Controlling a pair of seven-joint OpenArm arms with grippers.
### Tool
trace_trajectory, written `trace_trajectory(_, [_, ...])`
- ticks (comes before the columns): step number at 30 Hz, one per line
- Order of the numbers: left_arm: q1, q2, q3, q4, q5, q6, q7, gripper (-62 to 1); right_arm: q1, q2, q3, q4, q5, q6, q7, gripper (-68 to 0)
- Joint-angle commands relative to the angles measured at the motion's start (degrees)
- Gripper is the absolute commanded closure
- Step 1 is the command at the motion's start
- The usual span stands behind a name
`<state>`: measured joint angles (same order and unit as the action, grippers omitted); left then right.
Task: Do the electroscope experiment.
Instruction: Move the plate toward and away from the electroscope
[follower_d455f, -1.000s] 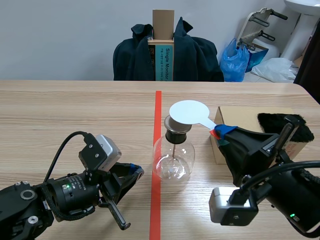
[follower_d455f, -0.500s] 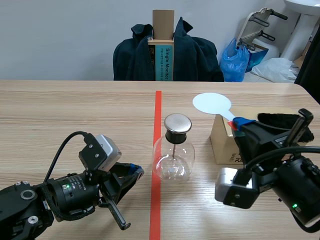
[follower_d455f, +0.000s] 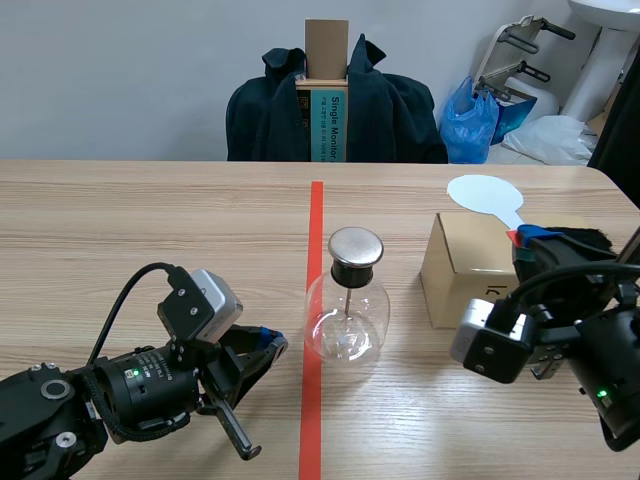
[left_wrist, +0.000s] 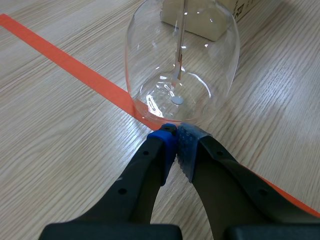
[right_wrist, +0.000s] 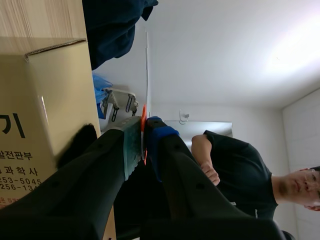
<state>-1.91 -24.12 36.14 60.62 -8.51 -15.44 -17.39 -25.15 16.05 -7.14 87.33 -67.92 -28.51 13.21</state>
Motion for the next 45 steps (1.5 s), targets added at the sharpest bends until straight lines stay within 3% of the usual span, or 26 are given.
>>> trace_trajectory(1, [-0.35, 0.26, -0.22, 1.46, -0.20, -0.07, -0.76, -2.6, 0.22, 0.92, 0.44, 0.85, 0.39, -0.63, 0.63, -0.8])
trace_trajectory(19, [-0.35, 0.26, -0.22, 1.46, -0.20, -0.07, -0.76, -2.6, 0.55, 0.92, 0.44, 0.85, 0.39, -0.63, 21.18, -0.8])
trace_trajectory(28, [-0.35, 0.26, -0.22, 1.46, -0.20, -0.07, -0.76, -2.6, 0.55, 0.90, 0.44, 0.85, 0.39, -0.63, 27.91, -0.8])
trace_trajectory(38, [-0.35, 0.26, -0.22, 1.46, -0.20, 0.96, -0.76, -2.6, 0.55, 0.90, 0.44, 0.85, 0.39, -0.63, 28.52, -0.8])
trace_trajectory(45, [-0.35, 0.26, -0.22, 1.46, -0.20, 0.98, -0.76, -2.6, 0.55, 0.90, 0.44, 0.85, 0.39, -0.63, 21.64, -0.8])
